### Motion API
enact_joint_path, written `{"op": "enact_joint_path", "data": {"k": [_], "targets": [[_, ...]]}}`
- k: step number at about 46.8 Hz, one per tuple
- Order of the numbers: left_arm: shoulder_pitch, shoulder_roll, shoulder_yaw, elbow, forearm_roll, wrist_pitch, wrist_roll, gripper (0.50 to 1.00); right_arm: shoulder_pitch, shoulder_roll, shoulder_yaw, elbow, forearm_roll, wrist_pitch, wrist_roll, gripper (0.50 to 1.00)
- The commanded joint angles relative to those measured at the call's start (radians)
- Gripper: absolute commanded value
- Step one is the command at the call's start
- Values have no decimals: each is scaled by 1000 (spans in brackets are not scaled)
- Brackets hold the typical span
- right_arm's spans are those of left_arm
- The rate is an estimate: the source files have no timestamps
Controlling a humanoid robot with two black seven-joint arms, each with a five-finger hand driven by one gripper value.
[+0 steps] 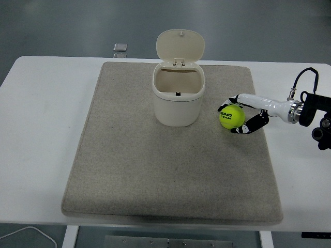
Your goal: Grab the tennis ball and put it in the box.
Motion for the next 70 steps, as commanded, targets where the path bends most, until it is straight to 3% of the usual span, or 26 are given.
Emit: {"op": "enact_joint_path", "data": {"k": [1, 5, 13, 15, 27, 46, 54, 70], "targets": [[0, 0, 0, 0, -1, 0, 0, 992, 1, 0, 1, 0, 2, 2, 0, 672], [0, 0, 0, 0, -1, 0, 0, 992, 3, 0, 1, 0, 3, 6, 1, 646], [-1, 0, 0, 0, -1, 0, 0, 992, 9, -8, 2, 8, 6, 11, 6, 513], [-1, 0, 0, 0, -1, 0, 0, 992, 12, -11, 2, 11, 8, 11, 6, 500], [-1, 0, 0, 0, 1, 0, 0, 990, 57, -46, 16, 44, 20, 45, 46, 500], [0, 0, 0, 0, -1, 0, 0, 992, 235, -146, 21, 107, 153, 160, 86, 500], [0, 0, 0, 0, 1, 0, 0, 992, 293, -118, 21, 123, 201, 175, 86, 500], [-1, 0, 0, 0, 1, 0, 0, 992, 316, 14, 21, 107, 233, 176, 75, 500]]}}
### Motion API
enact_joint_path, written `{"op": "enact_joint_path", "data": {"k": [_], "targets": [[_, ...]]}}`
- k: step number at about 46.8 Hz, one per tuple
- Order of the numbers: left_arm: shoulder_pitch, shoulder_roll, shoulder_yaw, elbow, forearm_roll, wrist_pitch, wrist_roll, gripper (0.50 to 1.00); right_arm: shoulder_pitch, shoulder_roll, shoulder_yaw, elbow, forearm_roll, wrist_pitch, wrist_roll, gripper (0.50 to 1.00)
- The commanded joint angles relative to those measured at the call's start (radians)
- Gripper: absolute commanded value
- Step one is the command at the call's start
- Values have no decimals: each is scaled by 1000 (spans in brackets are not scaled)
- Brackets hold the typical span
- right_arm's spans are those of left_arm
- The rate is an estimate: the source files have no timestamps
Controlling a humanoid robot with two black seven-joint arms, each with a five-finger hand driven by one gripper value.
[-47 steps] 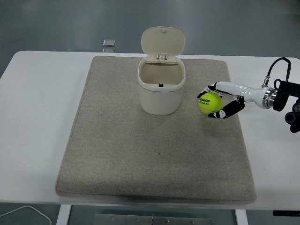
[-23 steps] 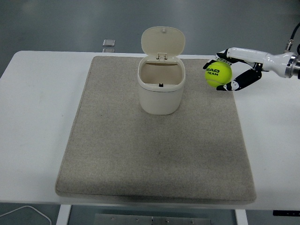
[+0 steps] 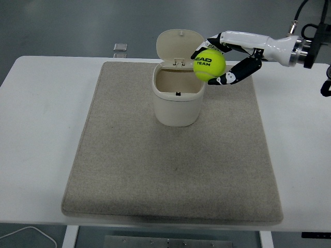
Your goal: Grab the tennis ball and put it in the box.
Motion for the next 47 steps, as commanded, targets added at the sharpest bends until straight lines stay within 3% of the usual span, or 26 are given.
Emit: {"op": "enact_joint_path", "data": {"k": [1, 17, 22, 26, 31, 37, 42, 47], "targets": [[1, 0, 0, 0, -1, 0, 0, 992, 2, 27, 0, -10, 0, -3, -3, 500], [1, 0, 0, 0, 1, 0, 0, 992, -6, 120, 0, -61, 0, -29, -49, 500], [1, 0, 0, 0, -1, 0, 0, 992, -6, 139, -1, -67, -3, -57, -69, 592], [1, 0, 0, 0, 1, 0, 0, 992, -6, 147, -3, -83, -2, -58, -84, 627], [-1, 0, 0, 0, 1, 0, 0, 992, -7, 152, -5, -84, -2, -64, -93, 705], [-1, 0, 0, 0, -1, 0, 0, 992, -11, 156, -9, -84, -3, -64, -96, 754], [-1, 0, 0, 0, 1, 0, 0, 992, -21, 163, -11, -84, -3, -64, -96, 762], [-1, 0, 0, 0, -1, 0, 0, 992, -24, 163, -12, -84, -5, -64, -96, 815]]}}
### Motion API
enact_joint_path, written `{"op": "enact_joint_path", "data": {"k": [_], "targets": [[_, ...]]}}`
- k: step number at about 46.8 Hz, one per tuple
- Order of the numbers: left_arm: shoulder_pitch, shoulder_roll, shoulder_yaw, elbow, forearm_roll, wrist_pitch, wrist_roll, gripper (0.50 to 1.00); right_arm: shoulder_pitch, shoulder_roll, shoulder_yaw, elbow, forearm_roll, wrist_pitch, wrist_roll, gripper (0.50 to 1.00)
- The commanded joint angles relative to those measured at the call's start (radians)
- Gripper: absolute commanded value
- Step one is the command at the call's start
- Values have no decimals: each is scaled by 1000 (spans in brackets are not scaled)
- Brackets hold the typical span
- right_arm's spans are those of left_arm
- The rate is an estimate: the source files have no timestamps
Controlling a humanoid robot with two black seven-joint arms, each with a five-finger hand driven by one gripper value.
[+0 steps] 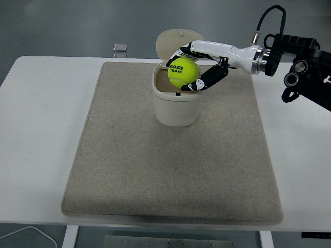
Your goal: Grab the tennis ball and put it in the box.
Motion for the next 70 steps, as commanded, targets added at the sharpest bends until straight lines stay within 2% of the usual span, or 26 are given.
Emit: {"op": "enact_joint_path", "data": {"k": [1, 7, 31, 41, 47, 53, 61, 63, 68, 70], "targets": [[-1, 0, 0, 0, 1, 0, 0, 992, -3, 0, 0, 0, -1, -1, 0, 825], [-1, 0, 0, 0, 0, 0, 0, 992, -8, 0, -3, 0, -3, 0, 0, 856], [1, 0, 0, 0, 1, 0, 0, 992, -8, -8, 4, -1, 7, 18, 2, 862], [1, 0, 0, 0, 0, 0, 0, 992, 1, -38, 12, 2, 115, 120, -2, 860], [1, 0, 0, 0, 1, 0, 0, 992, 1, -84, 12, 15, 161, 163, -37, 860], [1, 0, 0, 0, 1, 0, 0, 992, -6, -136, 12, 28, 203, 190, -43, 858], [-1, 0, 0, 0, 1, 0, 0, 992, -26, -198, 10, 32, 301, 178, -48, 860], [1, 0, 0, 0, 1, 0, 0, 990, -34, -208, 10, 32, 321, 173, -67, 860], [1, 0, 0, 0, 0, 0, 0, 992, -57, -218, 12, 29, 373, 118, -101, 866], [-1, 0, 0, 0, 1, 0, 0, 992, -68, -219, 12, 28, 398, 88, -101, 903]]}}
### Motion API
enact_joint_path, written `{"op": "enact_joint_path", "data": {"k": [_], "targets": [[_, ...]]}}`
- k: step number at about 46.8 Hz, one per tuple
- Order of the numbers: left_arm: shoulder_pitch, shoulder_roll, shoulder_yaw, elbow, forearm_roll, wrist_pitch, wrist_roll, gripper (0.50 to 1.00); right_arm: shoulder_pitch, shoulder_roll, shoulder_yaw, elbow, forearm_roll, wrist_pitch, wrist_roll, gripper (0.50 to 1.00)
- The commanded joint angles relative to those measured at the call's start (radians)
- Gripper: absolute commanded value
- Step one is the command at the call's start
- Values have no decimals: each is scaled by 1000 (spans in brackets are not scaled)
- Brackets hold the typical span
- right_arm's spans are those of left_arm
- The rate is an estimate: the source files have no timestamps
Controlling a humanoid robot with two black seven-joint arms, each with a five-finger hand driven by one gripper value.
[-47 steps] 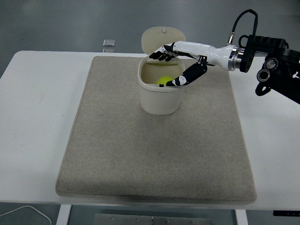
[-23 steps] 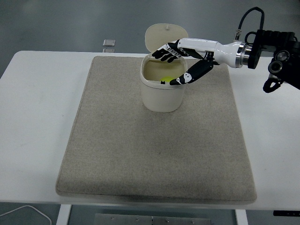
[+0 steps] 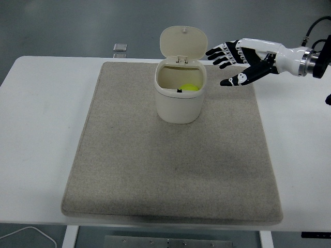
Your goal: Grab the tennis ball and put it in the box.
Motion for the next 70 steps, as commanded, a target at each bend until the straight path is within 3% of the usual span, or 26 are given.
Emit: {"op": "enact_joint_path", "data": {"k": [1, 24, 36, 46, 57, 70], "targets": [[0, 0, 0, 0, 1, 0, 0, 992, -22, -2, 1, -6, 49, -57, -5, 905], [-1, 0, 0, 0, -1, 0, 0, 992, -110, 24, 1, -75, 420, -194, -2, 905], [-1, 0, 0, 0, 1, 0, 0, 992, -154, 99, 38, -158, 661, -200, 4, 905], [0, 0, 0, 0, 1, 0, 0, 992, -170, 139, 81, -187, 721, -233, 0, 905], [0, 0, 0, 1, 1, 0, 0, 992, -179, 200, 79, -311, 804, -244, -5, 905], [0, 0, 0, 0, -1, 0, 0, 992, -185, 216, 78, -320, 790, -247, -5, 907]]}}
